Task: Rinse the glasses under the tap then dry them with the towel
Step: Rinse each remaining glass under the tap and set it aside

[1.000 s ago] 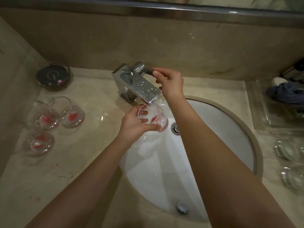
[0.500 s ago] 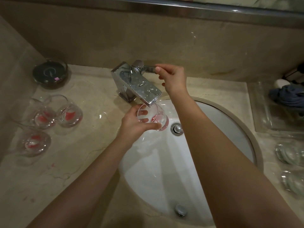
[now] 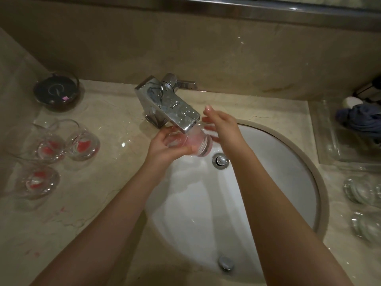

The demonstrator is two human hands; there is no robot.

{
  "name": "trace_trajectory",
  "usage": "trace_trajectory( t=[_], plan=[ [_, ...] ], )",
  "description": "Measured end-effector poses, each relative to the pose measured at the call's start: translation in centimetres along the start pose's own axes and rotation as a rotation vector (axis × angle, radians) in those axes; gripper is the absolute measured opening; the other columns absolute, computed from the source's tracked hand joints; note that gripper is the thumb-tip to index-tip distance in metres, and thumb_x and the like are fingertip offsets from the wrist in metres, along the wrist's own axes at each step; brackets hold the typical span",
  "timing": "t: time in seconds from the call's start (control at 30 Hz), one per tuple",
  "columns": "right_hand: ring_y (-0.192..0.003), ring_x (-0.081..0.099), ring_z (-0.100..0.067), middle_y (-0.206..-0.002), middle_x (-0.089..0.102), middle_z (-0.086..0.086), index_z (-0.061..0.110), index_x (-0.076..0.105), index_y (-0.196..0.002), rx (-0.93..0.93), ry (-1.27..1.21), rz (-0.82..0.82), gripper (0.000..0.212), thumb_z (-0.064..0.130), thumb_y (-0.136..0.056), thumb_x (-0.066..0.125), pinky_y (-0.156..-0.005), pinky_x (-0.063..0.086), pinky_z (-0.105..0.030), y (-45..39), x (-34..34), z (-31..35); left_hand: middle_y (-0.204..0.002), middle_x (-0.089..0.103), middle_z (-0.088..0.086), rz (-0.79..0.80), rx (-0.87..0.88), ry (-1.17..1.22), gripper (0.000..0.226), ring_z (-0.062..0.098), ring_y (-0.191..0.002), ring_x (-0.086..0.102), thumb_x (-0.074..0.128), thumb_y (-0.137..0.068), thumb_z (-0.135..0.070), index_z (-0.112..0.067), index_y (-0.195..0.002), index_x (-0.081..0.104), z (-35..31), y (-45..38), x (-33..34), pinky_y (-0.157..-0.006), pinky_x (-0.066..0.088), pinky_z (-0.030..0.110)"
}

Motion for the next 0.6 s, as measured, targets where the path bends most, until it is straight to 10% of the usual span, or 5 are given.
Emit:
trace_trajectory(
  t=[0.17,0.3,0.6],
  plan=[
    [-0.084,0.073,-0.026,-0.103,0.07,-0.013,0.018,0.064,-0.116,0.438,-0.159,0.303,0.063,0.069,-0.089,0.039,-0.067,0.057,-0.03,2.0,-0.7,-3.5,-0.122,0.066,0.01,0.098,-0.041,0.107,0.089,0.025,-0.113,0.064,0.085,-0.045,-0.025,-0.012,-0.128,0.056,0.3,0.1,-0.4,-0.09,0.054,0.036],
    [-0.058,0.061,-0.014,-0.092,0.065,-0.018,0.01,0.063,-0.114,0.371,-0.287,0.288,0.05,0.052,-0.096,0.044,-0.056,0.053,-0.02,2.7,-0.9,-3.8,-0.122,0.066,0.005,0.136,-0.009,-0.045,0.087,0.018,-0.115,0.062,0.088,-0.046,-0.026,-0.014,-0.127,0.058,-0.2,0.0,-0.7,-0.098,0.051,0.033],
    [-0.079,0.071,-0.025,-0.099,0.066,-0.016,0.007,0.064,-0.108,0.209,-0.346,0.268,0.018,0.011,-0.09,0.063,-0.065,0.057,-0.024,3.2,-2.1,-3.4,-0.088,0.075,0.012,0.22,0.013,-0.228,0.015,0.012,-0.079,0.068,0.065,-0.09,-0.008,0.002,-0.098,0.071,-1.8,0.2,0.3,-0.075,0.054,0.018]
  ],
)
Point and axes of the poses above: each hand's wrist, its own y-axis away from the middle knuckle, its own x-axis out of the palm, z = x × y, the point moved 1 cm from there along -y, towards the middle knuckle
